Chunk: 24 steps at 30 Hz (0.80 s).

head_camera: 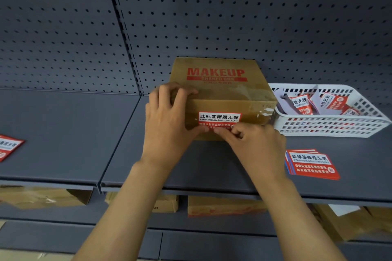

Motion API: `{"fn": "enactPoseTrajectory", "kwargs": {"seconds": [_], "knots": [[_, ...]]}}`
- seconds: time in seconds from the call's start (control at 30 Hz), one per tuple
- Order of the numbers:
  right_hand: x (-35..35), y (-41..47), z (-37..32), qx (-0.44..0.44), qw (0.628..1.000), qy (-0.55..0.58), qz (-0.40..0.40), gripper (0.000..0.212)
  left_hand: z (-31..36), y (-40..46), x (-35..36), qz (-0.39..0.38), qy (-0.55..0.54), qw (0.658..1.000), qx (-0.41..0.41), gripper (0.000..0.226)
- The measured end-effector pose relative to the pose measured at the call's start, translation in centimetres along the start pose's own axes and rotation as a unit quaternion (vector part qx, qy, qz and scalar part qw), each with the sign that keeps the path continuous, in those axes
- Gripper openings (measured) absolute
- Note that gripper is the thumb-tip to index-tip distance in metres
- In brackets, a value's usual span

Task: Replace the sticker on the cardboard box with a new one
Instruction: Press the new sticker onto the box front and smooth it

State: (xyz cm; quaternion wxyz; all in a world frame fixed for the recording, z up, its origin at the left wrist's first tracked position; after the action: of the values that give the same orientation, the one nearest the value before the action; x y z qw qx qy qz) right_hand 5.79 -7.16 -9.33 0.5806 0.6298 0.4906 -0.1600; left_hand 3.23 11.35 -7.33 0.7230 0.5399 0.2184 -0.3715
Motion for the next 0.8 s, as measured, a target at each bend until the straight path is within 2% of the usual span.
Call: {"fn": "enactPoseTrajectory", "kwargs": {"seconds": [0.33,0.5,0.67,0.8], "knots": [[-0.9,-0.6,3.8,0.046,0.999,0.001,0.002,0.065,-1.1,0.3,-0.4,-0.034,-0.006,0.999,0.022,0.081],[-0.5,-1.1,1.5,0.021,1.000,0.010,-0.005,0.054,-0.6,0.2,-0.3,-0.029,0.005,0.999,0.013,0.088],[0.8,-0.6,-0.7,0.009,1.000,0.013,-0.025,0.056,0.3,-0.2,0.1,0.002,0.022,1.000,-0.006,0.084],[0.6,-0.1,0.3,0.014,1.000,0.010,-0.009,0.056,-0.2,-0.2,0.1,-0.006,0.019,1.000,0.003,0.084]]}}
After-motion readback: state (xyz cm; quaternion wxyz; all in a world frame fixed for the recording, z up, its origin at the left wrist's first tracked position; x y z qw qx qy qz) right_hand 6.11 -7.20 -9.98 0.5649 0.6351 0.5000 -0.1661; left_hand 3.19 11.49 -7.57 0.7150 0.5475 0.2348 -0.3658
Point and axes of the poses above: each hand's wrist, its own y-axis towards the middle knuckle, its own x-axis out of the palm, z = x × y, the point moved 2 cm from there along y, towards the middle knuckle, and after that the axes turned 1 degree about z, right-handed, at the moved point
